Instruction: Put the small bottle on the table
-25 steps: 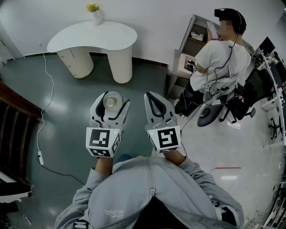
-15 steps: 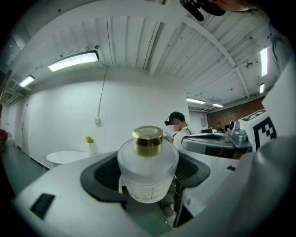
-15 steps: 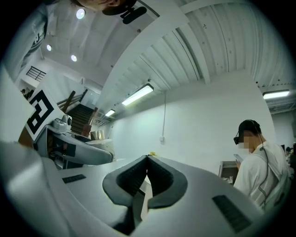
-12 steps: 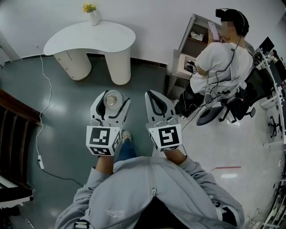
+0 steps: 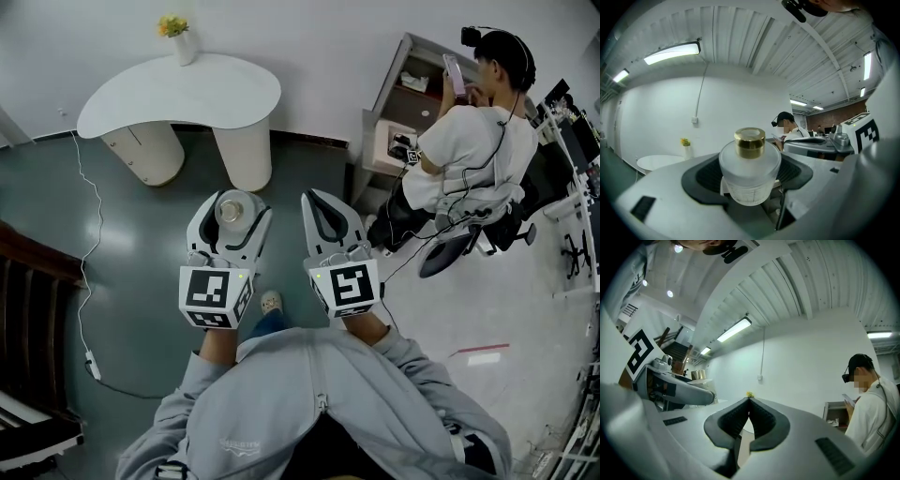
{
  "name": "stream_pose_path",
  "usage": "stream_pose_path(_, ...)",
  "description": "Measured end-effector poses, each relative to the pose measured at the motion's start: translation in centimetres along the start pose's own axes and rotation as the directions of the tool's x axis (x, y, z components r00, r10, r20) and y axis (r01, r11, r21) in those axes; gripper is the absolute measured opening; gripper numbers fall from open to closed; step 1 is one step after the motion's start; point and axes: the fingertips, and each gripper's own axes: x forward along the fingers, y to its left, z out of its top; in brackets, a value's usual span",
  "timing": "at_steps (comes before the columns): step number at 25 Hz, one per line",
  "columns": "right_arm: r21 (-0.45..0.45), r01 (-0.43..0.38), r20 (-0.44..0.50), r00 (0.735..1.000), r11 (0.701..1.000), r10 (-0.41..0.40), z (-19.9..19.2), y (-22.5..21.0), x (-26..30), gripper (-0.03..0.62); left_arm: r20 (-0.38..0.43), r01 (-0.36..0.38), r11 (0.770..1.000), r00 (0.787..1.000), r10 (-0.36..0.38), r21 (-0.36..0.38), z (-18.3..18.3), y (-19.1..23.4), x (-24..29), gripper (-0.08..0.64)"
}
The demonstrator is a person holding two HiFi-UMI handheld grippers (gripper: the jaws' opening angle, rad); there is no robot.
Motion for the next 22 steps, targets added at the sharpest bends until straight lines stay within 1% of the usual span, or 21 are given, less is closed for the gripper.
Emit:
stream_pose_path(4,-0.001,0.03,-0.003,1.0,1.0,-0.03,0.2,-0.7,3.3,0.026,-0.002,0.027,1.0,1.0,-0.027,0.0,0.5,2.4,2.5,0.331)
stream_pose_path(13,0.002,0.084,-0.004,0.996,0.996,-0.084,-1.0,-1.6,9.4,0.026,-0.007,0.079,0.997,0.997,-0.079,0.02,0.1,7.0,7.3,0.331)
stream_pose_path(17,0.002,0.106,-0.014,0.994,0.994,-0.106,-1.5,-1.8,11.2,0.026,-0.014,0.096,0.995,0.995,-0.096,0.016,-0.3,8.6,8.7,0.331)
stream_pose_path(22,0.009,0.126,-0.028,0.992,0.992,-0.126,-2.3,-2.4,12.2,0.026,-0.026,0.109,0.994,0.994,-0.109,0.006,-1.0,9.5,9.7,0.331)
